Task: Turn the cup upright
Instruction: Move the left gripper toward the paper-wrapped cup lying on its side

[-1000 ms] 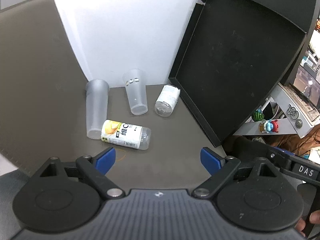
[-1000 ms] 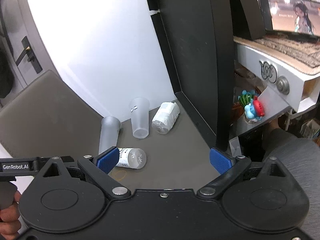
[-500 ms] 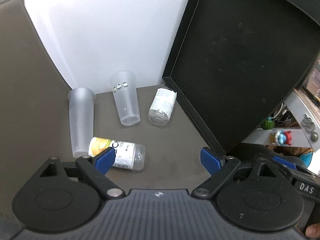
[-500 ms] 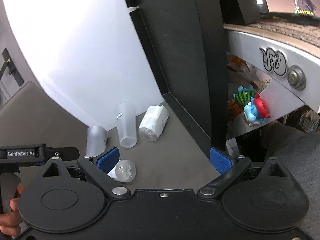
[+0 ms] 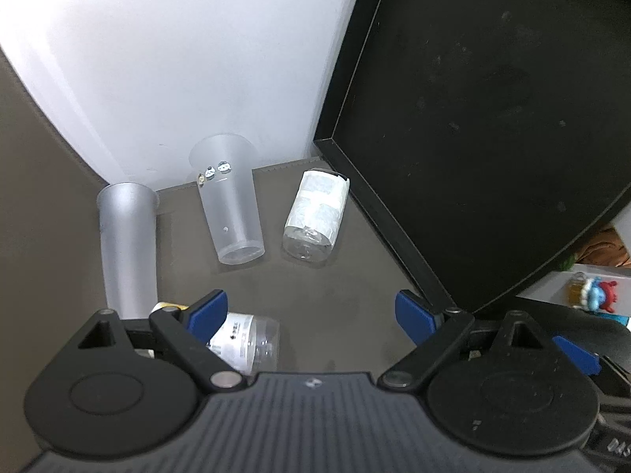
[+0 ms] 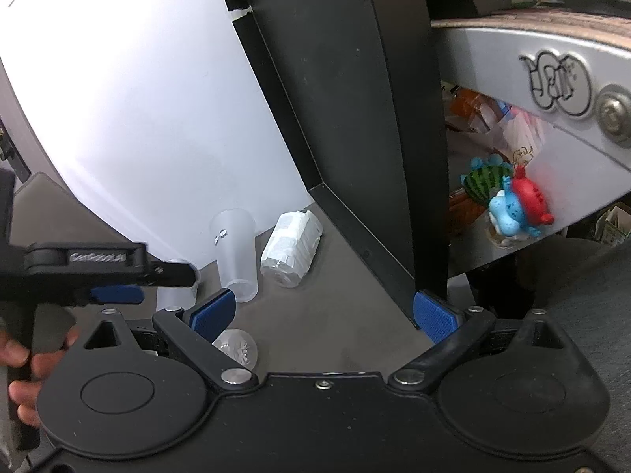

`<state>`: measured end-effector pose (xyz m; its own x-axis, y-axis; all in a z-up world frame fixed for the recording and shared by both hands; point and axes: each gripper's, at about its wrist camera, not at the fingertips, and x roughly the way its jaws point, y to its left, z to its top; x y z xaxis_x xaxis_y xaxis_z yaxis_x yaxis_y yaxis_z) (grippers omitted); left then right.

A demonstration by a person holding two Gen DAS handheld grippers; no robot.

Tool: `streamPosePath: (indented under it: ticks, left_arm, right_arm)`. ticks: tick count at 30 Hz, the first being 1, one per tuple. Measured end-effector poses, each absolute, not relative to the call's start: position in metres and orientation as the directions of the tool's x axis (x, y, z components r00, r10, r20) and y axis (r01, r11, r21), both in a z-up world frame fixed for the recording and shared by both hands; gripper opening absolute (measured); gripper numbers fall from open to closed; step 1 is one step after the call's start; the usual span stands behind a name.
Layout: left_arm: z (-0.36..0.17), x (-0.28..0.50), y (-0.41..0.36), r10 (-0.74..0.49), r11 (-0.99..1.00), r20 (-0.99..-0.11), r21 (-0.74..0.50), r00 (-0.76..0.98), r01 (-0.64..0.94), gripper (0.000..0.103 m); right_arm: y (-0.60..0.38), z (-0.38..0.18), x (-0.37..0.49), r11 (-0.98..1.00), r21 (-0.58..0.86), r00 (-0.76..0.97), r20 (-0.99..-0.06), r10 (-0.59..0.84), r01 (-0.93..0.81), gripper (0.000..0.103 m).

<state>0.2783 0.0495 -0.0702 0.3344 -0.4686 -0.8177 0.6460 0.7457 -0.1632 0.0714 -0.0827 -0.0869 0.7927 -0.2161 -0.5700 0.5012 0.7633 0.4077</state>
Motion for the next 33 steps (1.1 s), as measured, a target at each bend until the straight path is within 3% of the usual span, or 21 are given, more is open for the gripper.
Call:
streamPosePath:
  ticks: [11,33]
  left_arm:
    - [-0.104,0.305,0.013,-0.441,0.734,-0.849,-0.155,0.291,0.661,0.091]
    - [-0.169,0.362,-0.063,-0.379,0.695,-0.897,-0.113,0.228,0.71,0.088]
  right_arm:
    - [-0.09,-0.097,0.073,0.728,0.408,0.776,-0.572,-0.266,0.551,0.098]
    - [-0.108,-0.125,0.093,0.67,0.459,0.73,-0.658,-0.185,0.584,0.095]
